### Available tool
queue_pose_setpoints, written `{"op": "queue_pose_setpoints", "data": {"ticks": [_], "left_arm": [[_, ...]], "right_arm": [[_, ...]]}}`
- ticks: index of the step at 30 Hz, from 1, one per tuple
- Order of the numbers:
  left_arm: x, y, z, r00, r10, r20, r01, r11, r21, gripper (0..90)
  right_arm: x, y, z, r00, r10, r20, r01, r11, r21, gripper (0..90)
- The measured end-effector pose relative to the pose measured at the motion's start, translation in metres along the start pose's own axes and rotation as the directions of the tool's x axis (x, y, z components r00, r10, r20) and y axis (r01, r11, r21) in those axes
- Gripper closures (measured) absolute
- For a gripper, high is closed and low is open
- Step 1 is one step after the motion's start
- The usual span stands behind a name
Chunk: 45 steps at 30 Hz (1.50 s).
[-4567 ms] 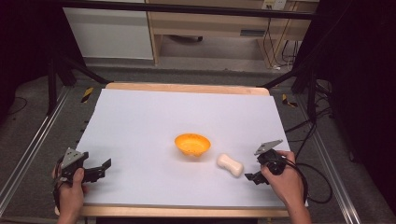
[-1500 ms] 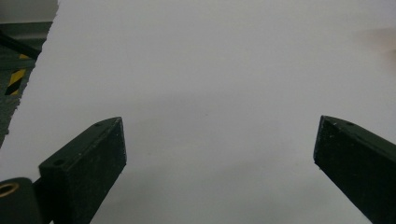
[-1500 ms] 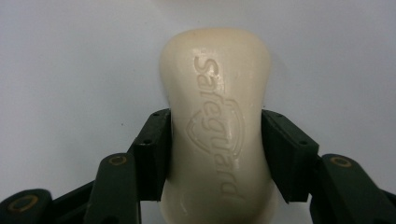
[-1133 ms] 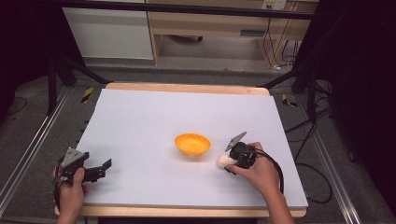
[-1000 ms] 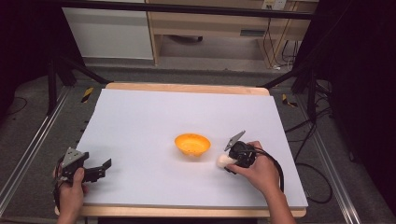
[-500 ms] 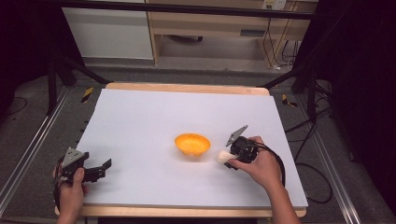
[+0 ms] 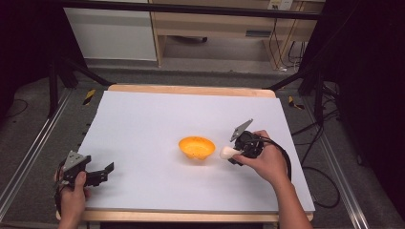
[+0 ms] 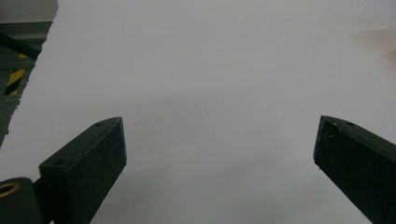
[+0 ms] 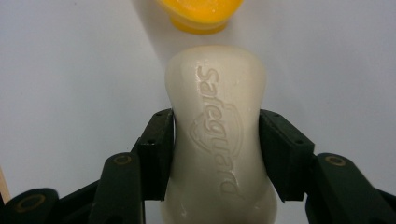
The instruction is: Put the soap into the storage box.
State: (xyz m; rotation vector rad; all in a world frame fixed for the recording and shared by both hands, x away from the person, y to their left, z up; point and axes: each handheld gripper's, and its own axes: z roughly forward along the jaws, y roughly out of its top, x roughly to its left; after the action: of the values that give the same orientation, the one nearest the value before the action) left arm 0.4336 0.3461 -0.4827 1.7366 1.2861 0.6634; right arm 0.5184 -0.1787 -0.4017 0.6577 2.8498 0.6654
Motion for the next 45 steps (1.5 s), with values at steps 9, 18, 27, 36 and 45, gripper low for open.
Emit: {"op": "queue_pose_setpoints", "data": {"ticks": [9,18,27,36,45], "left_arm": [[0.0,0.0,0.0,1.0,-0.002,0.002,0.002,1.0,-0.001,2.0],[0.0,0.0,0.0,1.0,-0.002,0.002,0.002,1.0,-0.001,2.0],[0.0,0.0,0.0,1.0,-0.002,0.003,0.002,1.0,-0.002,2.0],[0.001,0.0,0.0,1.0,-0.004,0.004,0.004,1.0,-0.003,2.0],[0.001,0.0,-0.001,1.0,-0.002,0.002,0.002,1.0,-0.004,2.0]], "right_arm": [[0.001,0.014,-0.001,0.9996,-0.029,0.001,0.029,1.0,0.001,48.5],[0.001,0.027,0.001,0.9989,-0.045,-0.011,0.045,0.999,-0.003,48.5],[0.004,0.039,0.002,0.9979,-0.065,-0.007,0.065,0.998,-0.011,48.5],[0.004,0.051,0.004,0.9956,-0.094,-0.002,0.094,0.996,0.001,48.5],[0.007,0.066,0.006,0.9938,-0.111,-0.008,0.111,0.994,0.0,48.5]]}}
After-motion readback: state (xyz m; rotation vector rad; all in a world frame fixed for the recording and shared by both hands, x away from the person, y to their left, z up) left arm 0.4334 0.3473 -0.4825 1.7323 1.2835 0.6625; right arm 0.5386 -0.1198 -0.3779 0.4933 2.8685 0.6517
